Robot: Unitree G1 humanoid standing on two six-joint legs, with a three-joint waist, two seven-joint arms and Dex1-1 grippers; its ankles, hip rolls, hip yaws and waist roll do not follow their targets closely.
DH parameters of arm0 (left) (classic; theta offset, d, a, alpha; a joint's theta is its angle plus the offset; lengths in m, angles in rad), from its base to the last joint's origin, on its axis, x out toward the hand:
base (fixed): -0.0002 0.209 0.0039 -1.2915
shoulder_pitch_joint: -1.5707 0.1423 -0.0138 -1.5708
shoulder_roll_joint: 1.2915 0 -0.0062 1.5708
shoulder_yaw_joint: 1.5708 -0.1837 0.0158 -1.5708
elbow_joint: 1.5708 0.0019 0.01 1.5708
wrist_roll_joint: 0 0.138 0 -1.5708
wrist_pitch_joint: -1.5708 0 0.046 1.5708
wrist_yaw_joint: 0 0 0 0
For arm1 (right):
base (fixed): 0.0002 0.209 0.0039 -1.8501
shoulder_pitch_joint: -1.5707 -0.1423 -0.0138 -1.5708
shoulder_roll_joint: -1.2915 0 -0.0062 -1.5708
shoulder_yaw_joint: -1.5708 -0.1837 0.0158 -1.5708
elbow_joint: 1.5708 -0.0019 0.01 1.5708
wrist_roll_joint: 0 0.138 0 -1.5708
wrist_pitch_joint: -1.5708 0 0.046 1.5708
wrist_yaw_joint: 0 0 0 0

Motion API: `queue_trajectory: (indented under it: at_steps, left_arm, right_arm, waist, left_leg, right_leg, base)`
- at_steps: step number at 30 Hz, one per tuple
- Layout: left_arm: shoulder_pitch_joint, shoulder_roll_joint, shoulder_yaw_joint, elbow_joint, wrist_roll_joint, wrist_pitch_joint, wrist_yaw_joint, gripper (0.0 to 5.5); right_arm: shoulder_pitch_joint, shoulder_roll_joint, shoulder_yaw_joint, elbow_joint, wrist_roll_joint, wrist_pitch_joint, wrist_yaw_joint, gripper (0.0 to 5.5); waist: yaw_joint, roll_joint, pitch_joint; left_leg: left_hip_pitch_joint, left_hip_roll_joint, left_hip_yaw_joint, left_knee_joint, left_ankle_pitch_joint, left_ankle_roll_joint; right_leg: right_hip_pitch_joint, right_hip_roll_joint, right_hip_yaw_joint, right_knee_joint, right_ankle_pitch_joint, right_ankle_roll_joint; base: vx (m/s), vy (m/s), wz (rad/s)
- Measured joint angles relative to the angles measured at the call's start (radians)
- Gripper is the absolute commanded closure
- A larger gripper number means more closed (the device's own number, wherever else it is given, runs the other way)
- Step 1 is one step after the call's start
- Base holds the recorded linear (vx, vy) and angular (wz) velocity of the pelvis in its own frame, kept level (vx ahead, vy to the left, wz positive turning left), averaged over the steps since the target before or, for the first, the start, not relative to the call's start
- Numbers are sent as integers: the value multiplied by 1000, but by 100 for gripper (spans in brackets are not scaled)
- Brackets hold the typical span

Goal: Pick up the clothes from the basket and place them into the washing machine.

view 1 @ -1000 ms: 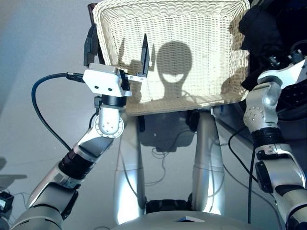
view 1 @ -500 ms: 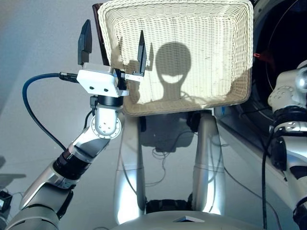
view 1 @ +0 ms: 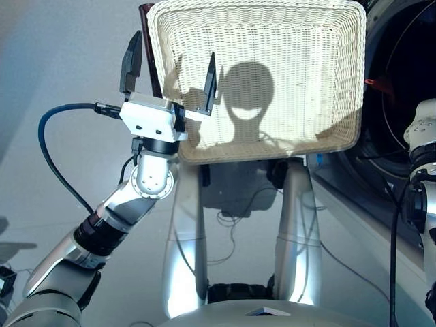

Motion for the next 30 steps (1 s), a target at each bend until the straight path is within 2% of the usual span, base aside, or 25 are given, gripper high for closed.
queue_trajectory:
  at_steps: [4, 6, 9, 13, 18, 22, 27, 30]
  left_arm:
    - [-2, -9, 1, 0, -2, 0, -13, 0]
    - [-6, -21, 1, 0, -2, 1, -20, 0]
    - [-12, -52, 1, 1, -1, 1, -21, 0]
    - [-19, -73, 2, 3, 1, 1, -21, 0]
    - [-18, -77, 3, 11, 20, 1, -22, 0]
    - [-11, -77, 1, 25, 55, 1, -22, 0]
    - [14, -79, 1, 45, 59, 1, -29, 0]
    - [53, -80, 2, 82, 58, 2, -47, 0]
  right_arm:
    - [86, 27, 68, -116, -48, -1, 22, 0]
    - [146, 58, 109, -240, -110, -5, 23, 0]
    - [201, 144, 160, -358, -180, -6, 33, 0]
    - [287, 223, 271, -450, -315, 6, 69, 0]
    - [393, 223, 463, -592, -571, 66, 161, 0]
    - [437, 209, 585, -630, -723, 91, 239, 0]
    - [525, 195, 602, -676, -789, 103, 294, 0]
    - [594, 174, 599, -715, -789, 104, 317, 0]
  waist:
    - [-3, 0, 0]
    - [-8, 0, 0]
    - [-22, 0, 0]
    - [-25, 0, 0]
    - [-27, 0, 0]
    - [-27, -1, 0]
    - [-33, -3, 0]
    - [-44, -13, 1]
  left_leg:
    - [8, 1, 0, -1, 0, 0]
    - [9, 4, 0, -2, -3, -5]
    - [9, 4, -1, -6, -3, -5]
    - [10, 5, 1, -14, 0, -1]
    - [10, 5, 3, -16, -1, -1]
    - [22, 6, 1, -20, -2, -2]
    - [60, 10, 4, -60, 5, 2]
    - [117, 14, 14, -106, 13, 6]
  right_leg:
    - [7, 1, 0, -1, 0, 0]
    - [7, 3, 1, -2, 0, -1]
    - [7, 4, 1, -4, 0, -2]
    - [6, 4, 1, -13, 1, -3]
    - [8, 4, 0, -17, 1, -1]
    - [20, 4, -1, -20, 1, -2]
    - [56, 4, -2, -58, 7, 4]
    - [108, 4, -3, -104, 16, 3]
  base:
    - [0, 0, 0]
    - [0, 0, 0]
    - [0, 0, 0]
    - [0, 0, 0]
    - [0, 0, 0]
    - [0, 0, 0]
    - [0, 0, 0]
    - [0, 0, 0]
